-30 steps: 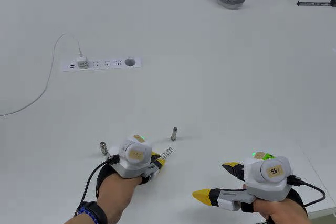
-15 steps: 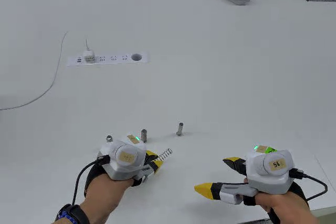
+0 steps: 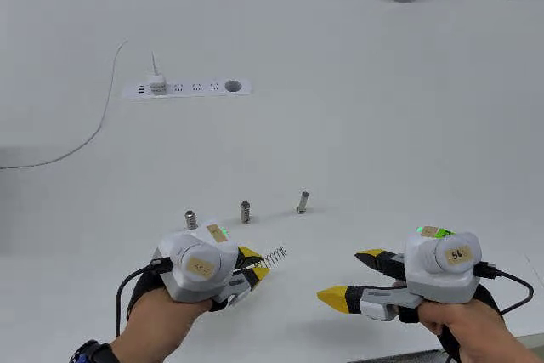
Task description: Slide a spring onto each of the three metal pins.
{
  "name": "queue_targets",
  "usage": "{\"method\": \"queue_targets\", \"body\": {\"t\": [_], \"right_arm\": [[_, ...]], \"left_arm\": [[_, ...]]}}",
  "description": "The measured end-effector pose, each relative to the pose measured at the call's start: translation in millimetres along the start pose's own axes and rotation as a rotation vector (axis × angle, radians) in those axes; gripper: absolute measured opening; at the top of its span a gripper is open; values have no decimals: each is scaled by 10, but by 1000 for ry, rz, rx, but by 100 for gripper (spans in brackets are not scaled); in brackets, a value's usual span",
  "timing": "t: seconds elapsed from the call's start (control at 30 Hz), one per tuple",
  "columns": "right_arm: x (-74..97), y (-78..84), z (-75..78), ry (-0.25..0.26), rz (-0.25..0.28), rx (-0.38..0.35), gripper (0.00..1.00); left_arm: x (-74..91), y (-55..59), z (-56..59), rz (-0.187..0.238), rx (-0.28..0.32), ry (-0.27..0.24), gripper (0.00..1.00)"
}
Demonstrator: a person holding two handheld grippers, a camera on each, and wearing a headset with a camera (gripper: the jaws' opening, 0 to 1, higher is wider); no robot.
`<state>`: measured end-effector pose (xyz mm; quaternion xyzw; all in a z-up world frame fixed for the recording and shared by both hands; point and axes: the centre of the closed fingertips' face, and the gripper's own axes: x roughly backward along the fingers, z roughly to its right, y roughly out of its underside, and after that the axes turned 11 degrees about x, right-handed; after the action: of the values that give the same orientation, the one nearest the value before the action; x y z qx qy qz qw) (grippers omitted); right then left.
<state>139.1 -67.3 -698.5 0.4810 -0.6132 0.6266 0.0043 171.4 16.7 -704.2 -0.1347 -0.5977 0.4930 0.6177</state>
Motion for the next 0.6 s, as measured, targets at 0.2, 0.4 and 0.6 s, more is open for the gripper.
{"method": "queue_targets", "body": {"t": [0.2, 0.4, 0.6], "right_arm": [[-55, -113, -106, -52, 30, -4, 57], [-70, -216, -177, -86, 67, -33, 50], [-78, -261, -226, -107, 82, -54, 42]], "left_arm": [[35, -93, 124, 14, -28, 26, 11], [43, -136, 231, 24, -50, 46, 11], [42, -156, 363, 23, -71, 72, 11]]}}
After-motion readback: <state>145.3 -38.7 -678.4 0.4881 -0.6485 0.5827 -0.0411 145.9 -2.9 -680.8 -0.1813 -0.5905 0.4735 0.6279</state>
